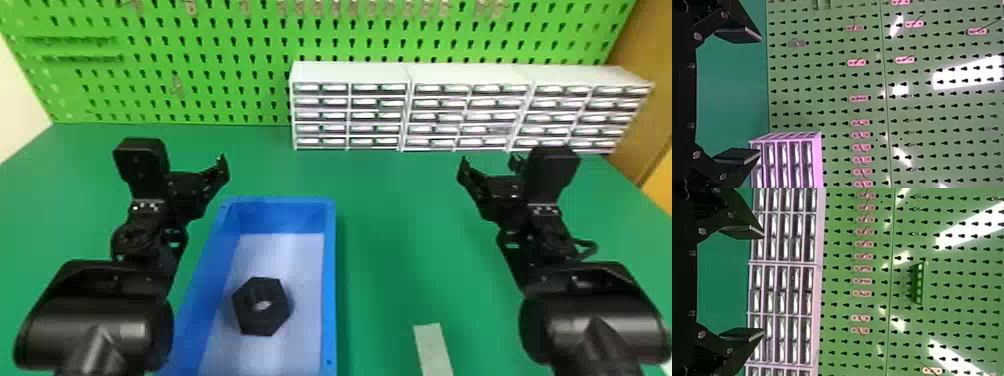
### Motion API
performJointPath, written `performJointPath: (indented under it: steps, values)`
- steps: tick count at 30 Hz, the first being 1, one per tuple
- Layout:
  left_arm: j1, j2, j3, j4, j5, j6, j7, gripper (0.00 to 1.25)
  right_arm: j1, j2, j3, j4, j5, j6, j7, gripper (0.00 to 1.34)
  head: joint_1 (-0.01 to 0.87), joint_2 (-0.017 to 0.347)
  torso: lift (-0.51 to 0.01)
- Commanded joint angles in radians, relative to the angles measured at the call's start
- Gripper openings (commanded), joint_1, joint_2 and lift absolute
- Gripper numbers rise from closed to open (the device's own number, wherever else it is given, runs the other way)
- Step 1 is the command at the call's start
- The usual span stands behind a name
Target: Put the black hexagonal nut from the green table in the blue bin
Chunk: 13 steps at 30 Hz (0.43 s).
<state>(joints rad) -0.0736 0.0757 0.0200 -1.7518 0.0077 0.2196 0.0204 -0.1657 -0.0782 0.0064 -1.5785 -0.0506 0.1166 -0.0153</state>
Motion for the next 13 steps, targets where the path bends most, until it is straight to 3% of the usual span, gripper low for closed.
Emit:
performJointPath:
  steps: [1,13]
  values:
    - [0.0,0.001,0.0,0.0,0.0,0.0,0.0,1.0,0.0,0.0,0.001,0.0,0.0,0.0,0.0,0.94,0.686,0.051,-0.096]
    - [0.002,-0.001,0.0,0.0,0.0,0.001,0.0,1.0,0.0,0.0,0.0,0.0,0.0,0.0,0.0,0.94,0.686,0.051,-0.096]
